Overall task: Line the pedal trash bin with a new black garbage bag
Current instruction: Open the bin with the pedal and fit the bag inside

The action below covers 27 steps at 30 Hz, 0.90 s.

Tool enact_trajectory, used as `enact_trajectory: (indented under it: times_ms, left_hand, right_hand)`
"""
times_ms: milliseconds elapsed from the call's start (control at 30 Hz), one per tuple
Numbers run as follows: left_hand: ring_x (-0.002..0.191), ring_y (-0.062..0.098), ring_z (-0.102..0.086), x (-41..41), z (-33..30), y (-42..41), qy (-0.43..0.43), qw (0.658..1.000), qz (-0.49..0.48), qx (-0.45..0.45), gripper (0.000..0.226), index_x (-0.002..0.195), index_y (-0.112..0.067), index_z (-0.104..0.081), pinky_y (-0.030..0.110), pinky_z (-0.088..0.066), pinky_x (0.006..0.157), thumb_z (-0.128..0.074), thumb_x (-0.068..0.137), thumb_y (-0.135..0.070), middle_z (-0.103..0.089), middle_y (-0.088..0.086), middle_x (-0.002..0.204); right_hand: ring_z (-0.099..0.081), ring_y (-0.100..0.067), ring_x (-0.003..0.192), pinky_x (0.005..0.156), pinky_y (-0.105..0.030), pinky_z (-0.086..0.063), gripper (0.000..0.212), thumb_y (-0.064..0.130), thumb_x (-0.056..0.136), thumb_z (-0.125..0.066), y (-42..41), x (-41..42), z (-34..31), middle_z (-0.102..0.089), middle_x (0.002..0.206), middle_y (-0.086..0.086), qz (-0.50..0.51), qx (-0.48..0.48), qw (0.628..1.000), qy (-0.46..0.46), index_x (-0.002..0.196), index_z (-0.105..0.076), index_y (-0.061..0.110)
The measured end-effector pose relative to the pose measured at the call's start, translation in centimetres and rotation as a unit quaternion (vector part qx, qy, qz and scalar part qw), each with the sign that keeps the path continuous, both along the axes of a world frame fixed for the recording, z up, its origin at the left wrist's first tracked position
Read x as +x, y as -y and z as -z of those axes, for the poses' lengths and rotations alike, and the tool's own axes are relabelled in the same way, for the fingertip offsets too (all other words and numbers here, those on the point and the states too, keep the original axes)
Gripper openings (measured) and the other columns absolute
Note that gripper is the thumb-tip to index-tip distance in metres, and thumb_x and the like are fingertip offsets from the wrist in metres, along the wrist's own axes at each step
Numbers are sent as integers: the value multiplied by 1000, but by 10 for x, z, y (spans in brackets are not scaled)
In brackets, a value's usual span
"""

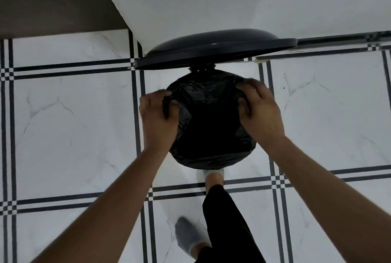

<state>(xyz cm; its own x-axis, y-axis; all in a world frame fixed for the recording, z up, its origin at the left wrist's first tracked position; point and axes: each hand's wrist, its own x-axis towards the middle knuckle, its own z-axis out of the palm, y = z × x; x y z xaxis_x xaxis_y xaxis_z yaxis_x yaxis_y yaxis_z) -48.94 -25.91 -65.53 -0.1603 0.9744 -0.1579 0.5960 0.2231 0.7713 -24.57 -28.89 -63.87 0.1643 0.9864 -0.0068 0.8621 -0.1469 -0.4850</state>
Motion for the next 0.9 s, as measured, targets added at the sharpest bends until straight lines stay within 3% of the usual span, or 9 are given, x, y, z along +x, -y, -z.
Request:
enact_trajectory:
  times_ms: [133, 233, 300, 400, 533, 600, 700, 800, 900]
  left_hand:
    - [130, 34, -44, 6, 16, -45, -131, 974, 183, -30, 47, 143, -21, -55, 34, -39, 102, -61, 99, -35, -45, 15, 141]
    - [119, 34, -57, 8, 24, -77, -113, 968, 204, -97, 35, 133, -17, -62, 27, -39, 97, -51, 104, -35, -55, 18, 129]
    - [117, 31, -59, 10, 22, -92, -93, 966, 192, -147, 32, 125, -12, -65, 25, -38, 92, -46, 107, -31, -62, 16, 127]
    - [120, 34, -58, 17, 19, -107, -91, 956, 180, -212, 41, 111, -1, -66, 35, -40, 99, -40, 109, -33, -67, 20, 122]
    - [110, 38, -62, 18, 25, -115, -33, 954, 93, -284, 47, 78, -11, -62, 35, -44, 88, -43, 105, -45, -65, 15, 96]
    - [113, 34, -61, 19, 27, -114, -9, 950, 75, -303, 48, 97, -9, -71, 35, -45, 91, -41, 105, -45, -66, 13, 106]
    - [101, 28, -56, 17, 26, -112, -13, 956, 54, -288, 48, 115, -8, -64, 34, -40, 77, -34, 107, -44, -62, 6, 104]
    - [84, 20, -55, 10, 30, -106, -16, 961, 52, -272, 51, 96, -13, -63, 29, -35, 63, -34, 104, -54, -61, -2, 87]
    - [85, 16, -55, 3, 31, -98, -37, 959, 76, -269, 49, 95, -21, -63, 28, -37, 68, -38, 101, -63, -61, -8, 90]
  right_hand:
    - [-49, -35, 129, 105, -41, -47, 56, 28, 94, -58, -48, 4, 25, -47, 147, -12, -94, -100, 987, 80, 147, -46, 12]
    - [-60, -34, 114, 97, -36, -49, 42, 34, 99, -53, -73, 9, 30, -60, 128, -13, -69, -163, 984, -11, 137, -56, 16]
    - [-64, -26, 107, 98, -32, -46, 29, 40, 99, -53, -89, 11, 30, -69, 111, -7, 8, -222, 968, -119, 111, -71, 21]
    - [-68, -22, 90, 94, -37, -51, 31, 45, 93, -63, -108, 16, 30, -71, 86, -1, 147, -286, 901, -290, 75, -72, 21]
    - [-68, -24, 82, 83, -35, -58, 25, 31, 94, -66, -114, 23, 28, -72, 90, -10, 219, -367, 792, -436, 90, -73, 7]
    - [-64, -24, 85, 83, -36, -56, 27, 33, 93, -63, -119, 25, 38, -69, 93, -10, 200, -351, 844, -352, 93, -72, 7]
    - [-53, -23, 81, 72, -28, -39, 36, 38, 97, -50, -115, 23, 44, -60, 80, -4, 160, -236, 956, -74, 72, -58, 13]
    - [-55, -24, 77, 68, -28, -42, 35, 36, 97, -53, -90, 16, 38, -61, 84, -7, 128, -45, 990, -30, 72, -61, 13]
    - [-58, -19, 84, 73, -26, -45, 31, 45, 95, -57, -78, 11, 40, -62, 97, -4, 44, -67, 997, -16, 95, -71, 17]
